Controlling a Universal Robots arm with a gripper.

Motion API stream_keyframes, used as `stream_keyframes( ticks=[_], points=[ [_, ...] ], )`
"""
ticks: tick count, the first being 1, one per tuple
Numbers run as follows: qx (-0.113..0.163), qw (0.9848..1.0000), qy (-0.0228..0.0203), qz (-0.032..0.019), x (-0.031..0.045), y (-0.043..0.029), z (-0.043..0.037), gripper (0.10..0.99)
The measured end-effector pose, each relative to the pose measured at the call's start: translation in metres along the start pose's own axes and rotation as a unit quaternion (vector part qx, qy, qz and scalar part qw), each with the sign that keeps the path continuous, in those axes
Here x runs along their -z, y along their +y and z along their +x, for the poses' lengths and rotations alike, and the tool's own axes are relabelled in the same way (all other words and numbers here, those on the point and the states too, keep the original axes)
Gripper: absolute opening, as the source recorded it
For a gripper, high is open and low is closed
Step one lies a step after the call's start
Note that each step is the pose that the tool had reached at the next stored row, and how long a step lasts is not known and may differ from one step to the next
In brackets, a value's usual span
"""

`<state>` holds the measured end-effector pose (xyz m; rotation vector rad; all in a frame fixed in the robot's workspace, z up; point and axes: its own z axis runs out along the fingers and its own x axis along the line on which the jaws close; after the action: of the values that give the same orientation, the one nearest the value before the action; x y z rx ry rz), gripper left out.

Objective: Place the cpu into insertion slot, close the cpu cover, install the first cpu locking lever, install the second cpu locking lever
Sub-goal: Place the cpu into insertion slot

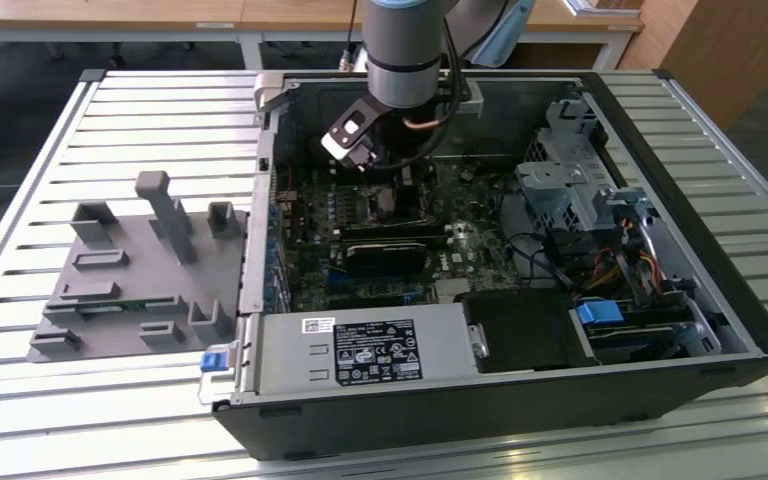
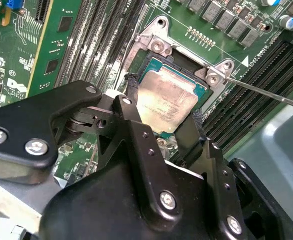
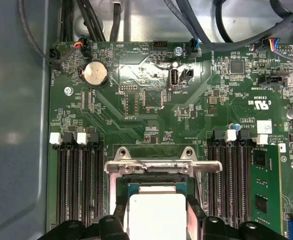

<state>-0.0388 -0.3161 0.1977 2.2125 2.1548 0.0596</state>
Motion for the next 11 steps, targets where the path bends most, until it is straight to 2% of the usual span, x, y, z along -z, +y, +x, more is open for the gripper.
stream_keyframes(
  ticks=[11],
  points=[
    [0.0, 1.0, -0.0001, 0.0001, -0.0049, 0.0, 0.0006, 0.541]
  ],
)
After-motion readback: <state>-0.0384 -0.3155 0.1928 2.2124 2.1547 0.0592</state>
